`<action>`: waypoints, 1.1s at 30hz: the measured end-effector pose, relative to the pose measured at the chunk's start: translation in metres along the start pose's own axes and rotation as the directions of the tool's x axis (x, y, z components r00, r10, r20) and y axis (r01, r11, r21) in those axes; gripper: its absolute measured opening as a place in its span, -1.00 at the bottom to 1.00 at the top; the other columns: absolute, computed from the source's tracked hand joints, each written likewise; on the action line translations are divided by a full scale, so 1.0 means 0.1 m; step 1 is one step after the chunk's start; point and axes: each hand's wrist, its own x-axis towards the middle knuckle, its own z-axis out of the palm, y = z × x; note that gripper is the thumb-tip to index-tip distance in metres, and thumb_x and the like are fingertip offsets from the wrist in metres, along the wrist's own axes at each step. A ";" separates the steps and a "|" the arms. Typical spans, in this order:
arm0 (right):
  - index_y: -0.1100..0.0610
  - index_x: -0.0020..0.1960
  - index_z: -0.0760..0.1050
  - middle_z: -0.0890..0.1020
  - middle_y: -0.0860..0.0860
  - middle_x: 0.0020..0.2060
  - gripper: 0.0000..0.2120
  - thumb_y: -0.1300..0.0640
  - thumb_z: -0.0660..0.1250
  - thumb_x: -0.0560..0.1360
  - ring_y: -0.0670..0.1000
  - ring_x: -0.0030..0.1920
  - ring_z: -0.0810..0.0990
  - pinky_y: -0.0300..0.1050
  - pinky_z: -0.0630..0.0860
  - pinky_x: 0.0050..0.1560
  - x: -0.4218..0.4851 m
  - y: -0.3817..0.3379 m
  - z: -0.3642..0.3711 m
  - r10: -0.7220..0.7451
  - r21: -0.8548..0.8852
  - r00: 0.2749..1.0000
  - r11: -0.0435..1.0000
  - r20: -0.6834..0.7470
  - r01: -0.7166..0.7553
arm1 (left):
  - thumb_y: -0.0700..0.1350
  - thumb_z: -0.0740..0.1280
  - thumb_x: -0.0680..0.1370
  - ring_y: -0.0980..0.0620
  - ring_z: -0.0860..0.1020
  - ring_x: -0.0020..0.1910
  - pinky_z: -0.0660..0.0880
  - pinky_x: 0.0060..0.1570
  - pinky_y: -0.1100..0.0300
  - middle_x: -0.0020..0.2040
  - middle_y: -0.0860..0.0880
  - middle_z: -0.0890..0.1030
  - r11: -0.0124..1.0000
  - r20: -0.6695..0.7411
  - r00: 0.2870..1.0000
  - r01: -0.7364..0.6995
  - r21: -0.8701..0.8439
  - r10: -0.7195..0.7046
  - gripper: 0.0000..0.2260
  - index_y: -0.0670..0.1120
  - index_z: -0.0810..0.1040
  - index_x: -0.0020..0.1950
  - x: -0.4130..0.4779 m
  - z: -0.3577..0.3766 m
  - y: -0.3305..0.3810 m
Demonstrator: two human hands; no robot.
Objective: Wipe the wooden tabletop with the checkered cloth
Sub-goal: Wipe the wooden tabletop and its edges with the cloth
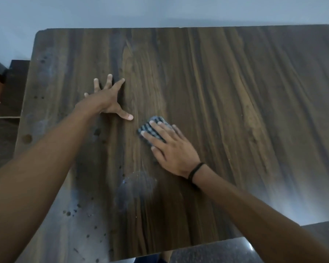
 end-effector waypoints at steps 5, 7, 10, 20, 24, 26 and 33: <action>-0.12 0.63 0.10 0.05 0.03 0.64 -0.47 -0.08 0.01 0.67 0.09 0.63 0.00 0.24 0.00 0.58 0.60 0.25 -0.15 0.432 0.090 0.900 0.900 -0.063 -0.426 | 0.33 0.52 -0.10 -0.32 -0.33 0.51 -0.05 0.44 -0.38 0.58 0.04 -0.35 0.999 -0.009 0.999 -0.034 0.006 0.034 0.40 0.26 -0.25 0.56 0.32 -0.34 -0.04; -0.13 0.63 0.07 0.06 0.04 0.64 -0.48 -0.10 -0.02 0.68 0.10 0.63 0.01 0.22 -0.02 0.59 0.51 0.05 -0.03 0.200 0.021 0.979 0.980 -0.032 -0.200 | 0.31 0.53 -0.08 -0.34 -0.31 0.51 -0.06 0.47 -0.33 0.58 0.03 -0.35 1.000 0.018 1.000 -0.025 0.000 0.025 0.40 0.24 -0.24 0.58 0.40 -0.37 -0.06; -0.16 0.63 0.08 0.09 -0.02 0.63 -0.49 -0.09 0.01 0.68 0.07 0.62 0.04 0.19 0.01 0.58 0.52 0.32 -0.11 0.047 -0.009 0.999 0.999 -0.018 -0.047 | 0.24 0.61 0.05 -0.36 -0.29 0.51 -0.05 0.47 -0.32 0.58 0.03 -0.33 1.000 0.026 1.000 0.000 0.009 0.000 0.34 0.23 -0.23 0.58 0.45 -0.34 -0.04; -0.15 0.63 0.09 0.08 -0.02 0.64 -0.48 -0.09 0.01 0.67 0.05 0.62 0.03 0.17 -0.06 0.58 0.96 0.51 -0.21 0.232 0.024 0.970 0.973 -0.069 -0.231 | 0.24 0.63 0.06 -0.35 -0.29 0.52 0.06 0.40 -0.44 0.57 0.09 -0.37 1.000 0.048 0.999 -0.011 0.008 0.010 0.34 0.28 -0.26 0.55 0.51 -0.32 -0.07; -0.10 0.65 0.04 0.01 0.04 0.65 -0.47 -0.09 -0.01 0.69 0.07 0.63 -0.05 0.16 -0.15 0.60 1.22 0.37 -0.21 0.395 0.084 0.917 0.917 -0.060 -0.390 | 0.21 0.64 0.08 -0.35 -0.29 0.52 0.07 0.39 -0.44 0.56 0.09 -0.38 1.000 0.052 0.998 -0.018 0.000 0.018 0.34 0.27 -0.26 0.55 0.54 -0.32 -0.07; -0.11 0.64 0.05 0.06 0.03 0.64 -0.48 -0.11 -0.04 0.69 0.07 0.63 -0.02 0.16 -0.12 0.60 1.06 0.30 -0.14 0.208 0.036 0.978 0.978 -0.025 -0.207 | 0.22 0.64 0.08 -0.34 -0.30 0.52 0.06 0.40 -0.44 0.56 0.09 -0.40 1.000 0.059 0.998 -0.014 0.006 0.014 0.34 0.27 -0.28 0.55 0.55 -0.32 -0.10; -0.12 0.65 0.03 -0.01 0.02 0.65 -0.47 -0.08 0.00 0.69 0.06 0.63 -0.08 0.18 -0.18 0.60 1.43 0.53 -0.29 0.433 0.116 0.900 0.897 -0.040 -0.427 | 0.20 0.65 0.11 -0.34 -0.30 0.52 0.07 0.38 -0.45 0.55 0.11 -0.41 1.000 0.061 0.998 -0.019 -0.001 0.019 0.33 0.28 -0.30 0.54 0.53 -0.33 -0.07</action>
